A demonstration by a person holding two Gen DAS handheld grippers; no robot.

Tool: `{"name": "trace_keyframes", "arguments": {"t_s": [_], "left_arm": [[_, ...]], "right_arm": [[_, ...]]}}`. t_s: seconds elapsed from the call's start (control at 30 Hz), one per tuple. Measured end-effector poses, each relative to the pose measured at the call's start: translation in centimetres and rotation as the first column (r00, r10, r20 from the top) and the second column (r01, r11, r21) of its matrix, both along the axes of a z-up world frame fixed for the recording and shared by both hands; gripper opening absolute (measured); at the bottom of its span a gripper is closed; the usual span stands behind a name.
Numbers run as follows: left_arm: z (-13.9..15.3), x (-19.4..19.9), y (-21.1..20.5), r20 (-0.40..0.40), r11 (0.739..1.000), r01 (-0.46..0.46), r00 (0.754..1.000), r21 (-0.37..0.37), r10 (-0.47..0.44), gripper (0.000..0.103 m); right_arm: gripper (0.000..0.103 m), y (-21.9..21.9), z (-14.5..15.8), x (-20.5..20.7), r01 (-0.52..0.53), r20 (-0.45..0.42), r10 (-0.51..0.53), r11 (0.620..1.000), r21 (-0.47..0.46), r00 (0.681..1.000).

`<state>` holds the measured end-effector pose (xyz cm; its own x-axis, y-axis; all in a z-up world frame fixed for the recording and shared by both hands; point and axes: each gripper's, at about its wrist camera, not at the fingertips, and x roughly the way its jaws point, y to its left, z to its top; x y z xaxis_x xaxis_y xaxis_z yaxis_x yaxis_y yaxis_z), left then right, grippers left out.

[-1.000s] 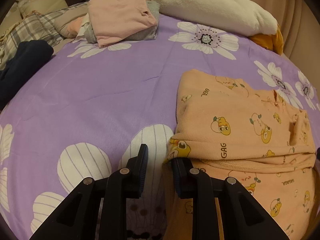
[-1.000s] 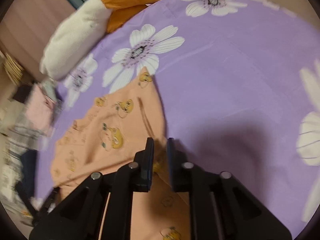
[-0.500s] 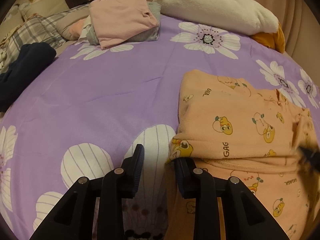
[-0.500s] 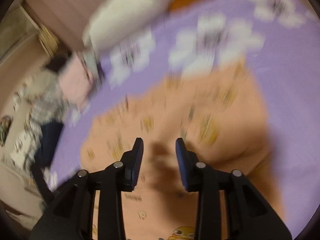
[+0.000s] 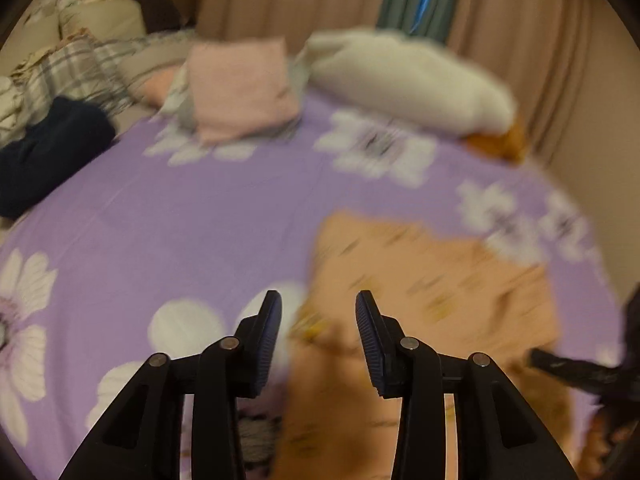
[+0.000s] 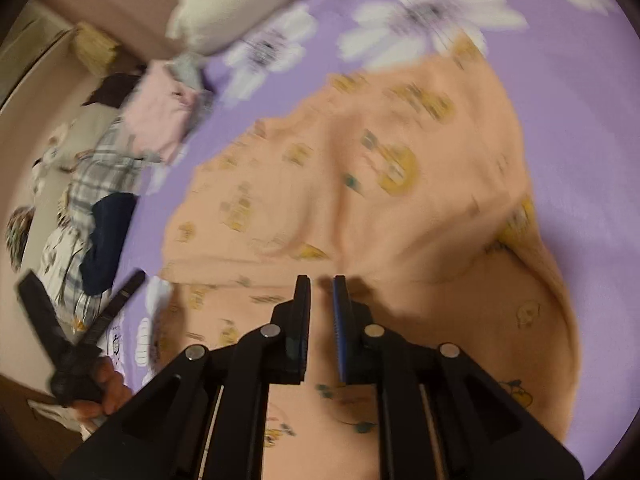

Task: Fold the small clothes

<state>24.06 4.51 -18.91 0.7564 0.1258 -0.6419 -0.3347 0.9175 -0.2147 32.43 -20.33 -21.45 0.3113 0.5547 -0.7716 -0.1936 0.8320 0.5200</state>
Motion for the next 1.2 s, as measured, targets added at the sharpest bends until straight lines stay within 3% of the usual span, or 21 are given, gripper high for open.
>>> {"name": "trace_keyframes", "arguments": {"t_s": [0.07, 0.13, 0.17, 0.2, 0.23, 0.27, 0.33, 0.43, 0.5, 0.57, 0.6, 0.7, 0.8, 0.93, 1.07, 1.2], "left_arm": [[-0.1, 1.1, -0.9, 0.015, 0.997, 0.018, 1.0, 0.071, -0.019, 0.04], [-2.6, 3.7, -1.4, -0.092, 0.99, 0.019, 0.996, 0.142, -0.005, 0.04], [-4.9, 5.2, -1.0, -0.209, 0.994, 0.039, 0.978, 0.099, -0.018, 0.04], [-6.7, 5.8, -0.5, -0.27, 0.998, 0.051, 0.962, 0.034, -0.04, 0.04], [-7.5, 5.6, 0.0, -0.259, 0.999, 0.046, 0.965, 0.006, -0.043, 0.042], [-7.3, 5.1, 0.3, -0.219, 0.999, 0.046, 0.975, 0.012, -0.042, 0.043], [-6.9, 4.6, 0.3, -0.24, 0.998, 0.055, 0.97, 0.027, -0.047, 0.043], [-7.4, 3.6, 0.7, -0.27, 0.999, 0.032, 0.962, 0.018, -0.026, 0.043], [-7.4, 3.4, 0.5, -0.267, 0.999, 0.029, 0.963, 0.019, -0.023, 0.043], [-7.4, 3.4, 0.5, -0.267, 1.0, 0.001, 0.964, 0.001, -0.001, 0.043], [-7.3, 3.3, 0.2, -0.266, 1.0, -0.007, 0.964, 0.003, 0.007, 0.043], [-7.3, 3.6, -0.6, -0.28, 0.998, 0.001, 0.96, 0.066, 0.018, 0.044], [-7.3, 3.8, -0.9, -0.287, 0.994, -0.002, 0.957, 0.109, 0.033, 0.047], [-7.4, 3.7, -0.2, -0.283, 0.997, -0.01, 0.959, 0.078, 0.032, 0.051], [-7.5, 3.8, 0.1, -0.285, 0.998, -0.009, 0.958, 0.058, 0.025, 0.052], [-7.4, 4.0, -0.3, -0.293, 0.996, -0.009, 0.955, 0.088, 0.034, 0.054]], "right_arm": [[0.018, -0.2, 1.0, 0.0, 0.015, 0.07, -0.013, 1.0, -0.018, 0.997], [0.03, -0.9, 1.1, 1.0, 0.082, 0.132, -0.074, 0.995, -0.053, 0.988], [0.031, -1.2, 0.5, 1.6, 0.111, 0.138, -0.099, 0.99, -0.085, 0.985], [0.025, -1.5, -1.0, 2.4, 0.135, 0.082, -0.123, 0.976, -0.17, 0.989], [0.019, -1.8, -2.0, 2.6, 0.132, 0.038, -0.127, 0.972, -0.194, 0.991], [0.016, -2.4, -2.5, 2.4, 0.135, 0.047, -0.129, 0.977, -0.166, 0.99], [0.012, -3.1, -2.2, 2.1, 0.122, 0.027, -0.119, 0.981, -0.154, 0.993], [0.021, -5.8, -1.4, 1.5, 0.178, -0.018, -0.178, 0.984, 0.006, 0.984], [0.027, -7.6, -0.3, 1.5, 0.248, -0.02, -0.247, 0.963, 0.102, 0.969], [0.049, -9.0, 0.7, 1.6, 0.304, -0.012, -0.306, 0.939, 0.158, 0.952], [0.052, -10.0, 0.8, 1.7, 0.35, -0.009, -0.353, 0.923, 0.158, 0.935], [0.052, -11.2, -0.3, 2.1, 0.404, -0.05, -0.401, 0.9, 0.165, 0.914], [0.04, -11.3, -1.8, 3.0, 0.404, -0.117, -0.387, 0.879, 0.252, 0.915], [0.032, -10.1, -0.6, 3.2, 0.389, -0.058, -0.387, 0.889, 0.241, 0.92], [0.034, -9.9, -0.1, 3.6, 0.369, -0.032, -0.372, 0.902, 0.223, 0.928], [0.033, -9.4, -2.7, 4.5, 0.368, -0.1, -0.356, 0.916, 0.159, 0.929]]}}
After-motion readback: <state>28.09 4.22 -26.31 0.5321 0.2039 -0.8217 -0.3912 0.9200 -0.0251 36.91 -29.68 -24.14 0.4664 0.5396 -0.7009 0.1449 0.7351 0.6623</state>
